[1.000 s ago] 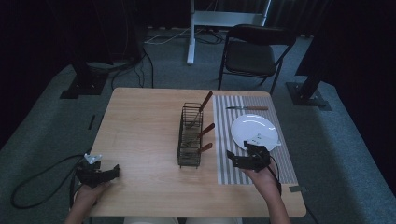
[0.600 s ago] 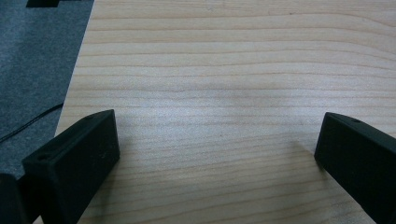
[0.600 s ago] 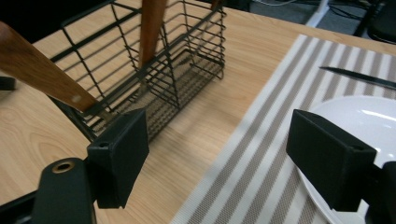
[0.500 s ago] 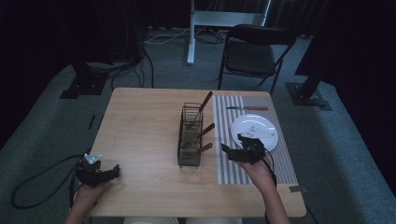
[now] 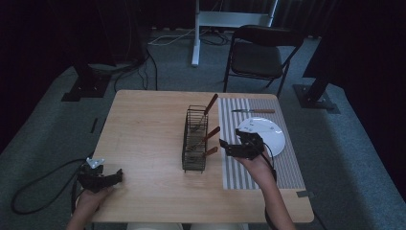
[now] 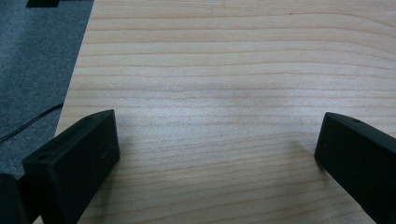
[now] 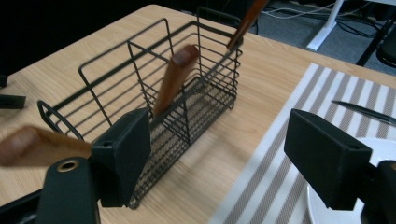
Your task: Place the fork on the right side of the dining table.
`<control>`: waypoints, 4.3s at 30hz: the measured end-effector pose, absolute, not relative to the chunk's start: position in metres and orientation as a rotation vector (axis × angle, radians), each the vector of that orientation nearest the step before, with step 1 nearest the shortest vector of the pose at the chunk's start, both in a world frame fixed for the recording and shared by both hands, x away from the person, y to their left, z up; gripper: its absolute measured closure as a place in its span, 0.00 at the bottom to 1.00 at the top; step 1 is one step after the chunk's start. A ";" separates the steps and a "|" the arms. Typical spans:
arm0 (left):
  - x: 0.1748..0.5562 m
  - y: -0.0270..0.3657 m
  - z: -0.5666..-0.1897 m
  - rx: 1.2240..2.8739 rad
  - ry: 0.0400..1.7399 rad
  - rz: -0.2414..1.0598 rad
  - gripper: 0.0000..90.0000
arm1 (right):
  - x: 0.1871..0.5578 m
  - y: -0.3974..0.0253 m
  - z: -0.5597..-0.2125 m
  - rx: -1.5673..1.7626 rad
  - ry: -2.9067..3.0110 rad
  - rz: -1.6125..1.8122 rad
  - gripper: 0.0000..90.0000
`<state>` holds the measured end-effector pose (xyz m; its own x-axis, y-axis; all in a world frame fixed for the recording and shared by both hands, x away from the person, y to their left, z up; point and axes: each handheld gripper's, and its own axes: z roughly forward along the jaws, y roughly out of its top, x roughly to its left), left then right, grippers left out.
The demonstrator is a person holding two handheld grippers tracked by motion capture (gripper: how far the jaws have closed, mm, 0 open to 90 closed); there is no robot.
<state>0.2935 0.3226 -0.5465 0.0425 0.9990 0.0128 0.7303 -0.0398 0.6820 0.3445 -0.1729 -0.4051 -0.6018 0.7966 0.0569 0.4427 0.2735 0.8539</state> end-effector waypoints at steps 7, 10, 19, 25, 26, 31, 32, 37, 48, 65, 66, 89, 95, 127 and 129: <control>0.294 0.323 -0.547 1.822 1.739 0.699 0.00 | 0.351 -0.162 -0.403 1.106 2.180 1.284 0.27; 0.294 0.323 -0.547 1.821 1.739 0.699 0.00 | 0.353 -0.157 -0.404 1.096 2.194 1.294 0.32; 0.294 0.323 -0.547 1.822 1.739 0.699 0.00 | 0.359 -0.147 -0.411 1.106 2.183 1.316 0.38; 0.294 0.323 -0.547 1.821 1.739 0.699 0.00 | 0.361 -0.144 -0.413 1.100 2.198 1.368 0.46; 0.294 0.323 -0.547 1.822 1.738 0.699 0.00 | 0.362 -0.145 -0.413 1.101 2.202 1.373 0.47; 0.294 0.323 -0.547 1.822 1.739 0.699 0.00 | 0.365 -0.146 -0.413 1.107 2.207 1.369 0.49; 0.294 0.323 -0.547 1.822 1.739 0.699 0.00 | 0.365 -0.146 -0.413 1.103 2.213 1.362 0.51; 0.294 0.323 -0.547 1.822 1.739 0.699 0.00 | 0.367 -0.146 -0.413 1.091 2.236 1.377 0.56; 0.294 0.323 -0.547 1.822 1.738 0.699 0.00 | 0.376 -0.140 -0.421 1.056 2.314 1.361 0.77; 0.294 0.323 -0.547 1.823 1.738 0.699 0.00 | 0.381 -0.135 -0.420 1.074 2.304 1.450 0.83; 0.294 0.323 -0.547 1.823 1.738 0.699 0.00 | 0.381 -0.134 -0.420 1.067 2.308 1.459 0.83; 0.294 0.323 -0.547 1.822 1.738 0.700 0.00 | 0.368 -0.132 -0.399 0.997 2.280 1.406 0.90; 0.294 0.323 -0.547 1.823 1.739 0.699 0.00 | 0.365 -0.137 -0.389 0.986 2.265 1.444 0.90; 0.294 0.323 -0.547 1.822 1.739 0.699 0.00 | 0.311 -0.210 -0.324 0.986 2.040 1.492 0.90; 0.294 0.323 -0.547 1.822 1.739 0.699 0.00 | 0.310 -0.215 -0.332 1.010 2.037 1.488 0.90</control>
